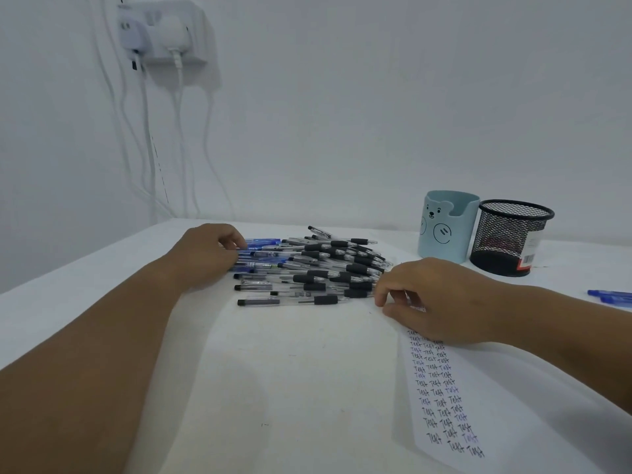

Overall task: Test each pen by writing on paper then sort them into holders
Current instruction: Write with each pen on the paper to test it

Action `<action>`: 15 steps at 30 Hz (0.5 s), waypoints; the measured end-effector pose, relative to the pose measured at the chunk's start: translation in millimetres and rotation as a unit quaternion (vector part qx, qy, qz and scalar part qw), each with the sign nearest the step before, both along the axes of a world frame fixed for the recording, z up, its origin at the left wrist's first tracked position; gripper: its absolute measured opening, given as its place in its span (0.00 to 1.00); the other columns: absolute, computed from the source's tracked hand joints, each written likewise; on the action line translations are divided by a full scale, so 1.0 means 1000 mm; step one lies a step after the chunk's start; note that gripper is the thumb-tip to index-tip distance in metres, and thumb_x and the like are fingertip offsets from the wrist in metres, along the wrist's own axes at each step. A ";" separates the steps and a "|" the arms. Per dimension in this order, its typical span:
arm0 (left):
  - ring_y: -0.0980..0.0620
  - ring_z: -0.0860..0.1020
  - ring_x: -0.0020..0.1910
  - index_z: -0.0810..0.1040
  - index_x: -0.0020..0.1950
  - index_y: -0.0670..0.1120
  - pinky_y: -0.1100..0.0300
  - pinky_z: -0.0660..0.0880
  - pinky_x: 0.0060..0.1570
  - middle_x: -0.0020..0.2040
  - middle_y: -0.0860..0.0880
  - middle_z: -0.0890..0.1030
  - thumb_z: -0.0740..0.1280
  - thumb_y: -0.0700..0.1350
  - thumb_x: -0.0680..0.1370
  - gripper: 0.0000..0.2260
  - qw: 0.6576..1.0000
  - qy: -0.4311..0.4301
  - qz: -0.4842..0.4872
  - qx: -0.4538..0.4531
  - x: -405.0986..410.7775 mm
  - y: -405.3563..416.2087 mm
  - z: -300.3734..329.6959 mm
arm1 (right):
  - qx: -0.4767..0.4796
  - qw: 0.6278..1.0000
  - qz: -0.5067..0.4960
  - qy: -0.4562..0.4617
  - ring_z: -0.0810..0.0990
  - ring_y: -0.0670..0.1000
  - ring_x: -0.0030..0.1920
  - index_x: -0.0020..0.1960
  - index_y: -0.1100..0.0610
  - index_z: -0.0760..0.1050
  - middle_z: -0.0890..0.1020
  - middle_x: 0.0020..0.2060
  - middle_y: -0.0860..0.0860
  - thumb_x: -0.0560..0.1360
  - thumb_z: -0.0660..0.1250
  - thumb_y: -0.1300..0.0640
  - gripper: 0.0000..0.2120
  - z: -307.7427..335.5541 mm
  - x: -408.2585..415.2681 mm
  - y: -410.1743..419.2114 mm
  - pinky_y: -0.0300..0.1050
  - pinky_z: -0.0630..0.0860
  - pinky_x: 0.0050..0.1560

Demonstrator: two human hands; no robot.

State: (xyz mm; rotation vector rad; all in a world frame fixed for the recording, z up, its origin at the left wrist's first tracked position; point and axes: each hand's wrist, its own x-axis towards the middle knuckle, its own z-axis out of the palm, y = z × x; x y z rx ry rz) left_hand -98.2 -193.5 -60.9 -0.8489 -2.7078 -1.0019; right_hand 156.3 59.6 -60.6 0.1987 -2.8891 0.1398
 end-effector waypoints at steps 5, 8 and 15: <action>0.45 0.65 0.72 0.74 0.68 0.62 0.49 0.59 0.67 0.72 0.53 0.70 0.56 0.46 0.82 0.19 0.986 0.008 0.065 -0.155 -0.008 0.013 -0.011 | -0.006 1.000 -0.001 0.000 0.73 0.39 0.46 0.52 0.43 0.76 0.77 0.39 0.41 0.79 0.64 0.48 0.03 -0.001 0.000 0.000 0.31 0.66 0.42; 0.46 0.67 0.68 0.77 0.59 0.64 0.49 0.60 0.61 0.66 0.54 0.72 0.58 0.46 0.80 0.15 0.989 0.005 0.077 -0.130 -0.010 0.014 -0.010 | -0.010 1.000 0.006 0.003 0.73 0.40 0.45 0.52 0.44 0.76 0.76 0.38 0.41 0.79 0.64 0.48 0.03 -0.002 0.000 0.001 0.31 0.66 0.42; 0.50 0.70 0.61 0.77 0.48 0.61 0.50 0.63 0.59 0.52 0.60 0.76 0.66 0.50 0.78 0.05 0.991 -0.028 0.066 -0.109 -0.019 0.009 -0.011 | -0.023 1.000 0.014 0.007 0.74 0.43 0.44 0.51 0.44 0.76 0.76 0.37 0.41 0.79 0.65 0.49 0.03 -0.002 0.000 0.002 0.32 0.67 0.41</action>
